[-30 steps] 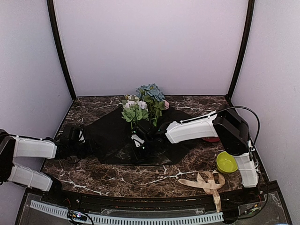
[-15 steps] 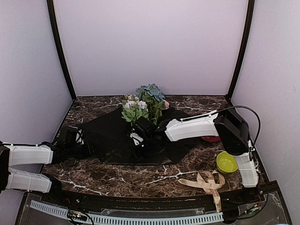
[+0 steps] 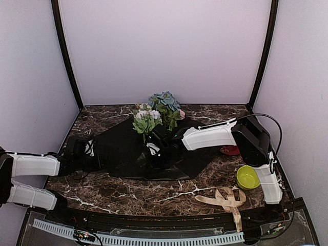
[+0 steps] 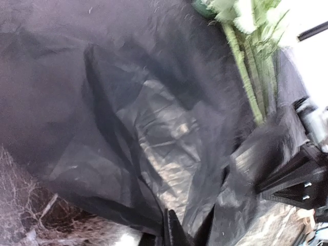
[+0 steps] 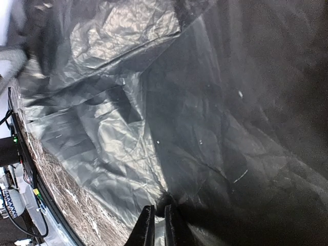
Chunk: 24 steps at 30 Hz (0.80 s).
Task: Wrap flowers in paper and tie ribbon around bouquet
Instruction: Pick up the left corner of the flattened wrapping paper at the center of the board, then fold the left corner of the flattened wrapping paper at the center of the board.
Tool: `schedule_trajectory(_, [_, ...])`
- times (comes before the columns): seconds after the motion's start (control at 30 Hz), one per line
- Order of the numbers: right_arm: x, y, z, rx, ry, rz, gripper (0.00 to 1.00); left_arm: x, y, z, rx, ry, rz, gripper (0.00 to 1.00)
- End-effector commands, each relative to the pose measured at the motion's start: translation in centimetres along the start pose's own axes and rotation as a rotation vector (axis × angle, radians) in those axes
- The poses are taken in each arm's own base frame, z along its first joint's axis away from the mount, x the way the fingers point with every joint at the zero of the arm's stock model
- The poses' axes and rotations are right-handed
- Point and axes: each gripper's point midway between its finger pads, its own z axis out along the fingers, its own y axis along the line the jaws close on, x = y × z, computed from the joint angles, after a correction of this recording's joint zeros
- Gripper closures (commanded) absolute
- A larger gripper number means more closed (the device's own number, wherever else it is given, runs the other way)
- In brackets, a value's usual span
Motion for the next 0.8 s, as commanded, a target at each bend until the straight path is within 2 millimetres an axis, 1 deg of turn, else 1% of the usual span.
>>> schedule_trajectory(0.0, [0.4,-1.0,1.1,0.006,0.021,0.032,0.91,-2.1,-2.2,-1.7,0.061,-0.071,0.055,1.00])
schedule_trajectory(0.17, [1.0,-1.5,1.3,0.006,0.028,0.036,0.91,-2.8,-3.6,-2.2,0.109,-0.067,0.059,1.00])
schedule_trajectory(0.33, [1.0,-1.6,1.4,-0.021,0.028,0.050,0.91,-4.0,-6.1,-2.4,0.149,-0.052,0.119,1.00])
schedule_trajectory(0.43, [0.7,-1.5,1.4,-0.036,0.024,0.054,0.91,-4.9,-8.5,-2.4,0.184,-0.050,0.177,1.00])
schedule_trajectory(0.53, [0.7,-1.6,1.4,-0.035,0.023,0.053,0.91,-5.3,-10.7,-1.8,0.209,-0.030,0.233,1.00])
schedule_trajectory(0.6, [0.6,-1.6,1.4,-0.038,0.019,0.053,0.91,-5.4,-11.9,-1.2,0.221,-0.009,0.260,1.00])
schedule_trajectory(0.77, [0.2,-0.9,0.9,-0.071,0.005,0.026,0.91,-6.0,-14.5,0.4,0.270,0.018,0.301,1.00])
